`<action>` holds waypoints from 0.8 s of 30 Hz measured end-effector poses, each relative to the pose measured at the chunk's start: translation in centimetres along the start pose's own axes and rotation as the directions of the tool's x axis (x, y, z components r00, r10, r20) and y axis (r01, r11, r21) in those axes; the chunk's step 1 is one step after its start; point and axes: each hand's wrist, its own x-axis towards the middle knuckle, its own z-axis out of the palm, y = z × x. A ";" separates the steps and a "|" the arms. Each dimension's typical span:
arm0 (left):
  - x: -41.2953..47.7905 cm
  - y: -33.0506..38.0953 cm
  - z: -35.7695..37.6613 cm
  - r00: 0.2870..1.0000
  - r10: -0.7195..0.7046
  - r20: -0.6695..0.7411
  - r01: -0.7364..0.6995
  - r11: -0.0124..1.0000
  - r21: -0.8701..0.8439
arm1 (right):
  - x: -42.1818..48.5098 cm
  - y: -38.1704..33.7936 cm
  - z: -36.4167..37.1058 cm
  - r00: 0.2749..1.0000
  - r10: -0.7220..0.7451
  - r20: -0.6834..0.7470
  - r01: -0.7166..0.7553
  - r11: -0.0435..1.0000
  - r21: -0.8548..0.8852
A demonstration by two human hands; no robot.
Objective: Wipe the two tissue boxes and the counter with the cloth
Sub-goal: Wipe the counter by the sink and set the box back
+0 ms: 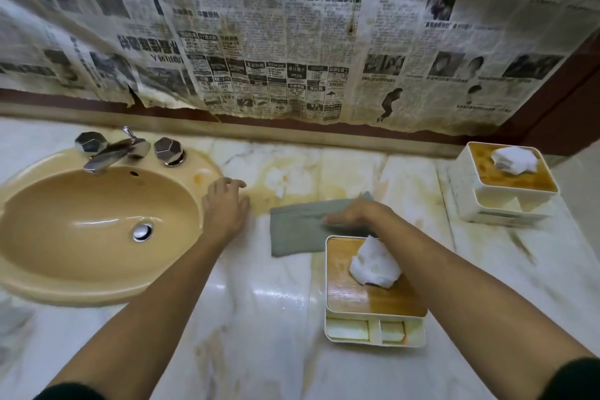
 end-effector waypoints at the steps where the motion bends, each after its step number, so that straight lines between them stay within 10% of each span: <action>1: 0.0 -0.9 0.2 1.000 0.030 -0.007 -0.030 0.999 0.025 | 0.9 -0.6 0.2 0.998 0.051 0.044 -0.052 0.998 0.027; 10: 0.5 -4.3 0.7 0.992 0.089 -0.088 -0.081 0.992 0.091 | 2.0 -5.7 2.6 0.929 0.348 -0.121 -0.285 0.887 0.364; 24: 2.9 -7.0 0.8 0.977 0.213 -0.022 -0.214 0.977 -0.019 | 5.1 -10.1 3.6 0.923 0.335 -0.191 -0.213 0.856 0.471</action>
